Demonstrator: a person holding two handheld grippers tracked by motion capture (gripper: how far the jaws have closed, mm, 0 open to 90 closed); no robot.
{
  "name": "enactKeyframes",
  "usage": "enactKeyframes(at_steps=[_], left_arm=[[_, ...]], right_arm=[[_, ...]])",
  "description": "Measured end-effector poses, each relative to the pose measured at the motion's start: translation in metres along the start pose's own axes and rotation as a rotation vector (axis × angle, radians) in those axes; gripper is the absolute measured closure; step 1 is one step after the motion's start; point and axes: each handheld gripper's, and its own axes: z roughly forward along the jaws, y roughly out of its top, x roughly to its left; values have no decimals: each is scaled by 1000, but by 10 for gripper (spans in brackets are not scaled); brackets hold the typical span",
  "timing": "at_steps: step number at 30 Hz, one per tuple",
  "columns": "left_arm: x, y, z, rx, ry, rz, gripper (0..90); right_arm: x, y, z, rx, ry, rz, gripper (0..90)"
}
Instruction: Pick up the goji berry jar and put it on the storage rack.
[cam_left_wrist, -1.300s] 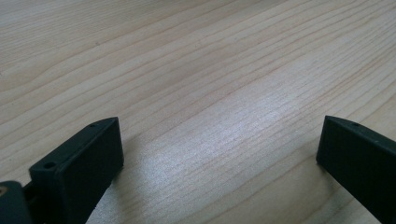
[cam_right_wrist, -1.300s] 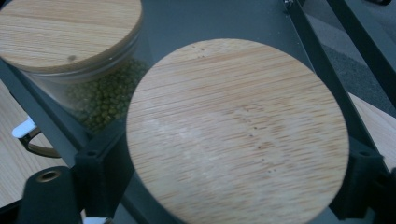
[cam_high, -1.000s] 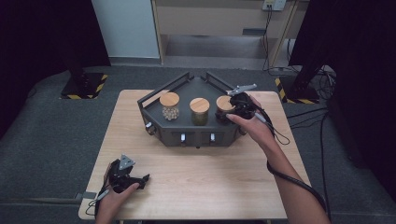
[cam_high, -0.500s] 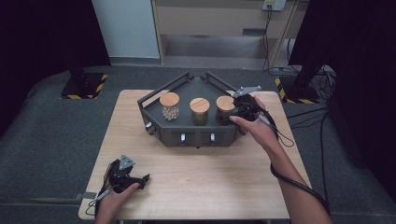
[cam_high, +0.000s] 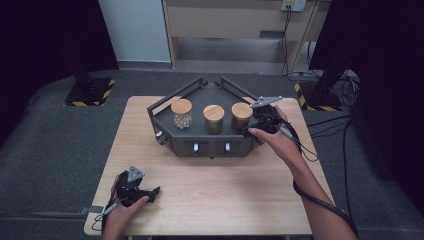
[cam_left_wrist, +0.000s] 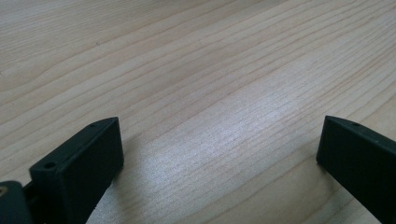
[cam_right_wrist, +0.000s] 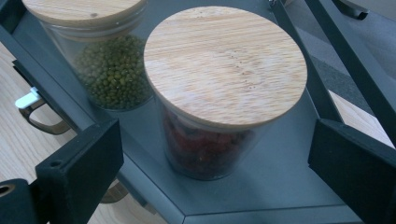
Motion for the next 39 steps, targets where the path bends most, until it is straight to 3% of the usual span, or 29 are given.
enactKeyframes(at_steps=[39], left_arm=[[0,0,0,0,0,0,0]], right_arm=[[6,-38,-26,-16,1,35,38]])
